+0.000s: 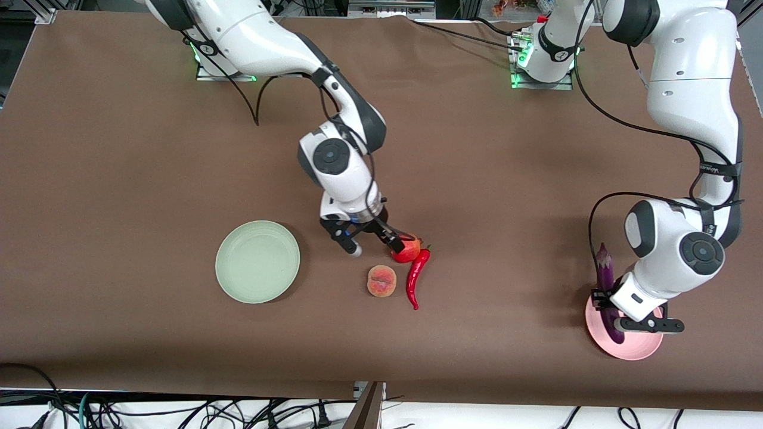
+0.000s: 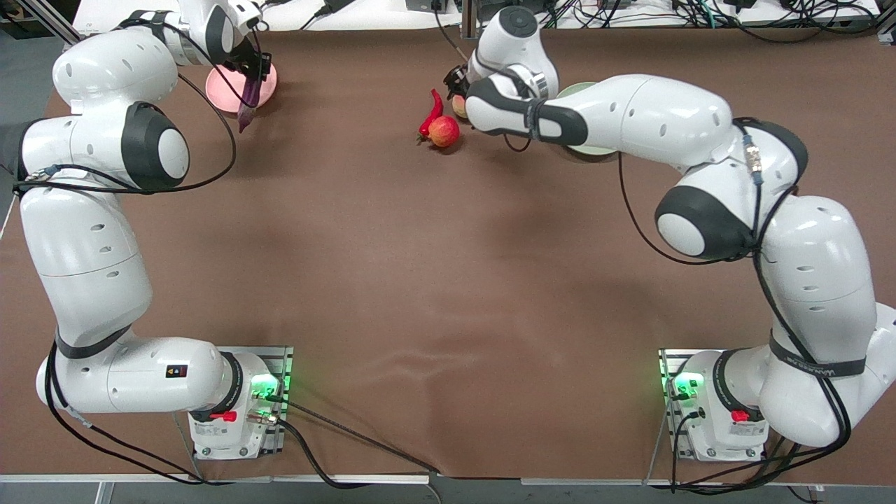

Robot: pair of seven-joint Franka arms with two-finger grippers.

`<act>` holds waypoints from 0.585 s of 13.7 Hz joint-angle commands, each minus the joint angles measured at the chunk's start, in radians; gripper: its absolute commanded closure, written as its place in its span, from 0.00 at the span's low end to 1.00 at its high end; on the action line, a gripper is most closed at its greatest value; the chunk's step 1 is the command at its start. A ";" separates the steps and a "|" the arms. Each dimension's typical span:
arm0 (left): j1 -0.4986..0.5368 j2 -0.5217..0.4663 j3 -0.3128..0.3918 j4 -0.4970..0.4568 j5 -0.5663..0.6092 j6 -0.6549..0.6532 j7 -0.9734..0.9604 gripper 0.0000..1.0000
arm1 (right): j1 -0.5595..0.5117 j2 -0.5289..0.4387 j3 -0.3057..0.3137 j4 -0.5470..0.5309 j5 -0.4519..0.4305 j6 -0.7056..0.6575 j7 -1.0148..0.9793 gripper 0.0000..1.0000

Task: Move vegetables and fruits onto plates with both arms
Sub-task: 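Carry the eggplant to the pink plate while the right gripper reaches the apple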

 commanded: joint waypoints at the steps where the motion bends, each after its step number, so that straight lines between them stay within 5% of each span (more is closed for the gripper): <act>1: 0.027 0.038 -0.004 0.018 0.010 0.067 0.030 1.00 | 0.040 0.063 -0.025 0.064 -0.025 0.031 0.089 0.00; 4: 0.044 0.059 -0.006 0.032 0.005 0.093 0.081 1.00 | 0.070 0.141 -0.054 0.149 -0.028 0.039 0.126 0.00; 6: 0.046 0.072 -0.006 0.068 0.002 0.093 0.081 0.89 | 0.090 0.169 -0.074 0.156 -0.039 0.066 0.129 0.00; 8: 0.048 0.078 -0.007 0.097 -0.002 0.090 0.075 0.28 | 0.096 0.196 -0.077 0.158 -0.040 0.109 0.140 0.00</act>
